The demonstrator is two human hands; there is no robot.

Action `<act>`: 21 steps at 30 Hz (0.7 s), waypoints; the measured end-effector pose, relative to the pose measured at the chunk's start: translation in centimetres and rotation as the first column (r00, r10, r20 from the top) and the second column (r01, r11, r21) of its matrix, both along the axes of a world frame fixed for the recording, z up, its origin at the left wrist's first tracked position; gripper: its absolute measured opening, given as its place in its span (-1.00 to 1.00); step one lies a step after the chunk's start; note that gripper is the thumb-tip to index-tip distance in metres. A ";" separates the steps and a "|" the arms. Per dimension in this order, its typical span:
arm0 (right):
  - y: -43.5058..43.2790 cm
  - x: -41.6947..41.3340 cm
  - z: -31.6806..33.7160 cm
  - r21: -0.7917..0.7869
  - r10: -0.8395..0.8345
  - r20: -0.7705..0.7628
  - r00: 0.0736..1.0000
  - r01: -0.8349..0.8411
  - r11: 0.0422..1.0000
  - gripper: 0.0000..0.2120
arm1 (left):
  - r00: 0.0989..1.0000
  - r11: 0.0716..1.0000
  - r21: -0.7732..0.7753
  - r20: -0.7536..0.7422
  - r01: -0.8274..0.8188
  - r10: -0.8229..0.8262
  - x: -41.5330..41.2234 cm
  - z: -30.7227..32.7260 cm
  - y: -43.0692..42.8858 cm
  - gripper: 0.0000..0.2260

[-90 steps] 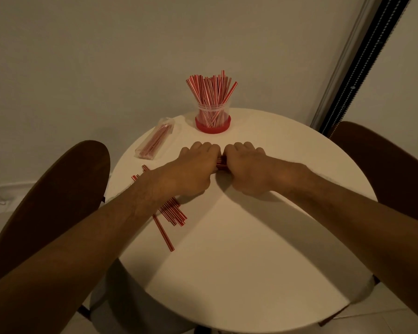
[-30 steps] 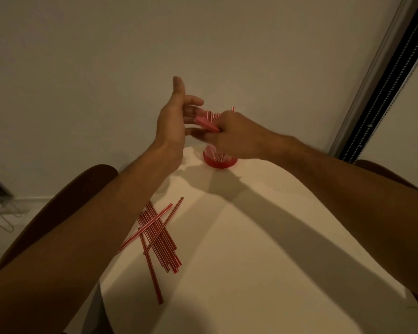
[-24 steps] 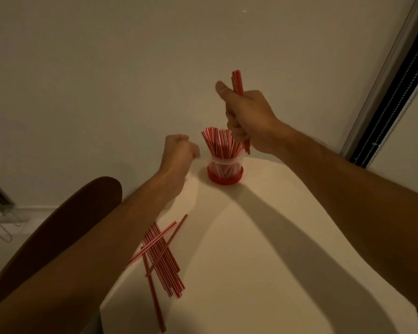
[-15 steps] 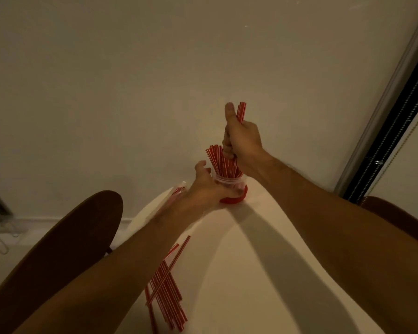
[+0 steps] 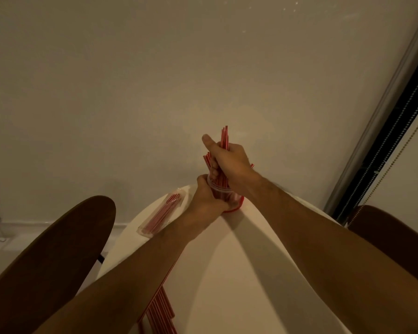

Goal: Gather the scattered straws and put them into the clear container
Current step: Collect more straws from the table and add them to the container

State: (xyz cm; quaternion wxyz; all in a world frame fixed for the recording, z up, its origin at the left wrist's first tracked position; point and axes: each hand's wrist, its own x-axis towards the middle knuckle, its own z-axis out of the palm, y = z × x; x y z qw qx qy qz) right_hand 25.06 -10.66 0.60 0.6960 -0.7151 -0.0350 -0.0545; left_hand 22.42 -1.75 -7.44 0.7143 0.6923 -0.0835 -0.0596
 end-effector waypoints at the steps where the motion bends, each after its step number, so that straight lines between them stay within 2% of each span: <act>1: 0.0 0.0 0.1 0.009 0.005 0.007 1.000 -0.005 1.000 -0.49 | 1.000 1.000 0.004 0.005 -0.002 0.002 0.1 -0.1 0.0 -0.26; 5: -0.3 -0.1 0.5 0.076 0.030 -0.005 1.000 -0.030 0.997 -0.51 | 1.000 1.000 0.010 0.000 -0.014 0.014 0.1 -0.1 0.1 -0.25; 10: -0.9 -0.2 1.0 0.235 0.108 -0.101 0.989 -0.082 0.969 -0.39 | 1.000 1.000 -0.007 -0.013 -0.004 0.004 -0.1 0.0 0.1 -0.23; 13: -1.2 -0.1 1.5 0.276 0.122 -0.074 0.990 -0.097 0.956 -0.42 | 1.000 1.000 -0.003 -0.012 -0.008 0.008 -0.1 0.1 0.1 -0.23; 15: -1.4 0.1 2.0 0.210 0.060 0.014 0.998 -0.061 0.976 -0.48 | 1.000 1.000 0.005 -0.010 -0.013 0.013 -0.2 0.0 0.2 -0.21; 18: -1.6 0.3 3.4 0.000 -0.062 0.202 0.977 0.063 0.998 -0.55 | 1.000 1.000 0.002 -0.017 -0.016 0.016 -0.3 0.1 0.1 -0.16; 21: -2.2 0.3 5.6 -0.105 -0.086 0.336 0.938 0.128 0.986 -0.62 | 0.999 1.000 -0.017 -0.027 -0.022 0.021 -0.4 0.2 0.0 -0.15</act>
